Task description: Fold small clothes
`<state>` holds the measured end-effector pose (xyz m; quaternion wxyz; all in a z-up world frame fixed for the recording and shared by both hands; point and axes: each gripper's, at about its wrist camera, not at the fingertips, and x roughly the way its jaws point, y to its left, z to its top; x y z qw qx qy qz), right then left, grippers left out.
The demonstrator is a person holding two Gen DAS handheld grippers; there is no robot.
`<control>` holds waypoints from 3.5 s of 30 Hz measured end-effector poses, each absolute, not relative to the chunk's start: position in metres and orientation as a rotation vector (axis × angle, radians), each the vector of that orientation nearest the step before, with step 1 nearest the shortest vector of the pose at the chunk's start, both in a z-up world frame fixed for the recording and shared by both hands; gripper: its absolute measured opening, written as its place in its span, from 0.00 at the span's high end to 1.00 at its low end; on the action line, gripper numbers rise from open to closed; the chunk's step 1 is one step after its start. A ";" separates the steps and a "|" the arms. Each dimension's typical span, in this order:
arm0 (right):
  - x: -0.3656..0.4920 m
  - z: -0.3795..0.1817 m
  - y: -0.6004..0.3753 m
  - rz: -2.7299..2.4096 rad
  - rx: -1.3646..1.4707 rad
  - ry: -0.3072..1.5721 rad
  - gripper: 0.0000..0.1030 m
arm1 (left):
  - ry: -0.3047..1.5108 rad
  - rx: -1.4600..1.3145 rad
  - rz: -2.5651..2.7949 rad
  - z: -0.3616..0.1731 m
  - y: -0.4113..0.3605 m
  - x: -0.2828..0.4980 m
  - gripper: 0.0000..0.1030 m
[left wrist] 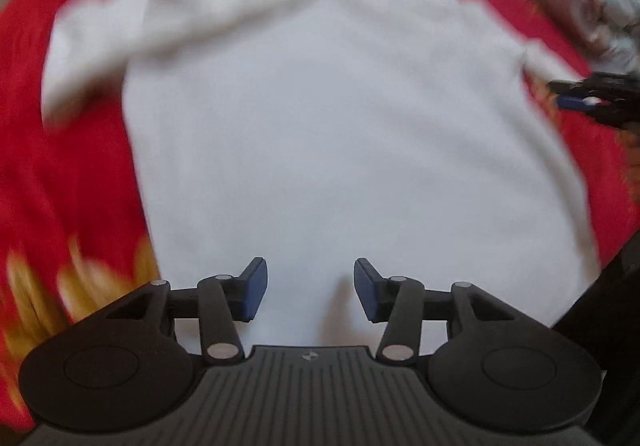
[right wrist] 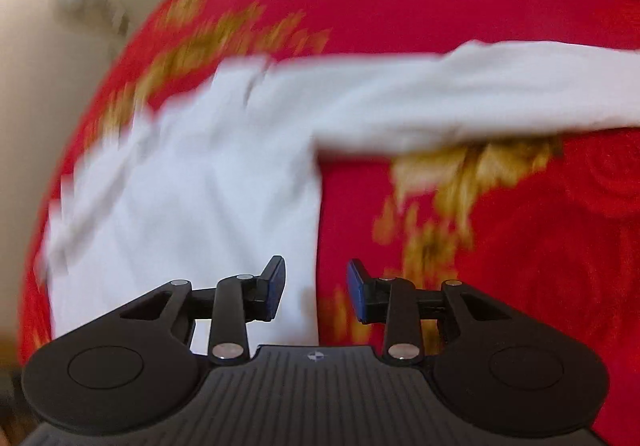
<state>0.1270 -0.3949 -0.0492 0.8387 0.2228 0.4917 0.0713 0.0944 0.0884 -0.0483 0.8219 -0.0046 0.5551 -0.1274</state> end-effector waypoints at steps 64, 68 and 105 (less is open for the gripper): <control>0.168 -0.077 -0.607 -0.560 0.816 0.853 0.64 | 0.706 -0.445 0.352 0.015 0.294 0.139 0.39; 0.151 -0.089 -0.648 -0.684 0.858 0.807 0.64 | 0.708 -0.274 0.283 -0.009 0.246 0.125 0.41; 0.177 -0.009 -0.591 -0.483 0.506 0.427 0.97 | 0.693 -0.220 0.281 -0.014 0.230 0.152 0.41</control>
